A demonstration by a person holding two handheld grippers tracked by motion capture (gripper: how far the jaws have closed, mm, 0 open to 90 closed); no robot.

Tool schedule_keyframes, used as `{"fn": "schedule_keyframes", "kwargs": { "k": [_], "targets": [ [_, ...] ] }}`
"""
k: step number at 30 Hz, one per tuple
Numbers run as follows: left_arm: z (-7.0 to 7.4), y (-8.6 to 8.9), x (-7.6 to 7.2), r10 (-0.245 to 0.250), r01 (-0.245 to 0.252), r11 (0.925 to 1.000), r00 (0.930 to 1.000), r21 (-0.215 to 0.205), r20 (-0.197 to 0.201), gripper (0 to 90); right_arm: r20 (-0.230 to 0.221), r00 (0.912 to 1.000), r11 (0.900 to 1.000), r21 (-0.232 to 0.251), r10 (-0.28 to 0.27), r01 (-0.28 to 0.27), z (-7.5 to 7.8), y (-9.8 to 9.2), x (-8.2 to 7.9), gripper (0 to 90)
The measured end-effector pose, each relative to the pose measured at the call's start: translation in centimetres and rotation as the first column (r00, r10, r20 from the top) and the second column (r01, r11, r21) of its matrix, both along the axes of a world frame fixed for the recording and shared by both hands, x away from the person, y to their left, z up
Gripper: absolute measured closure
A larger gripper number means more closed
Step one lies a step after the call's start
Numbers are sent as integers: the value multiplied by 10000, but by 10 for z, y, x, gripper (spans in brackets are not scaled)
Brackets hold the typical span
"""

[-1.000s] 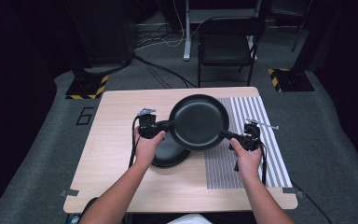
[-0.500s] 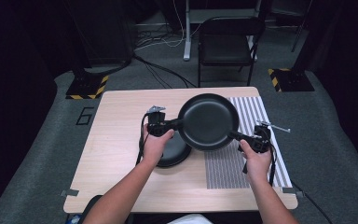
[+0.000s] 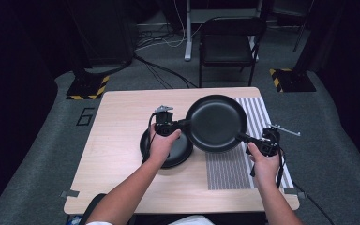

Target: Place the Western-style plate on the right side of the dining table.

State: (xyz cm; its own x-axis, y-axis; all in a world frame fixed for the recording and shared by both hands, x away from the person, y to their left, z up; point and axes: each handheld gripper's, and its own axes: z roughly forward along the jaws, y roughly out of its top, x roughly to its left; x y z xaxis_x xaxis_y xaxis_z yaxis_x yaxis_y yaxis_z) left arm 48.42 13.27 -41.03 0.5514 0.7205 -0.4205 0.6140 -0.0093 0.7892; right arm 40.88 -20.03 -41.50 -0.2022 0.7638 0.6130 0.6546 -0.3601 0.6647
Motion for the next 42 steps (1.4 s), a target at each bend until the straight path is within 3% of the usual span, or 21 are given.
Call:
{"fn": "schedule_keyframes", "kwargs": {
  "k": [16,29,42],
  "targets": [
    [1,-21,3,-451,451,9990,9989,-1,81,744,52,9990,9990,-30,-435,435,2,-16,-12,756],
    [-10,-38,6,-691,690,9976,9976,-75,-85,744,110,9978,9969,-449,-648,652,-3,-30,-20,755],
    [-22,-52,9,-901,901,9959,9955,3,-309,744,-47,9967,9958,-441,-811,808,-15,-41,-24,755]
  ]
}}
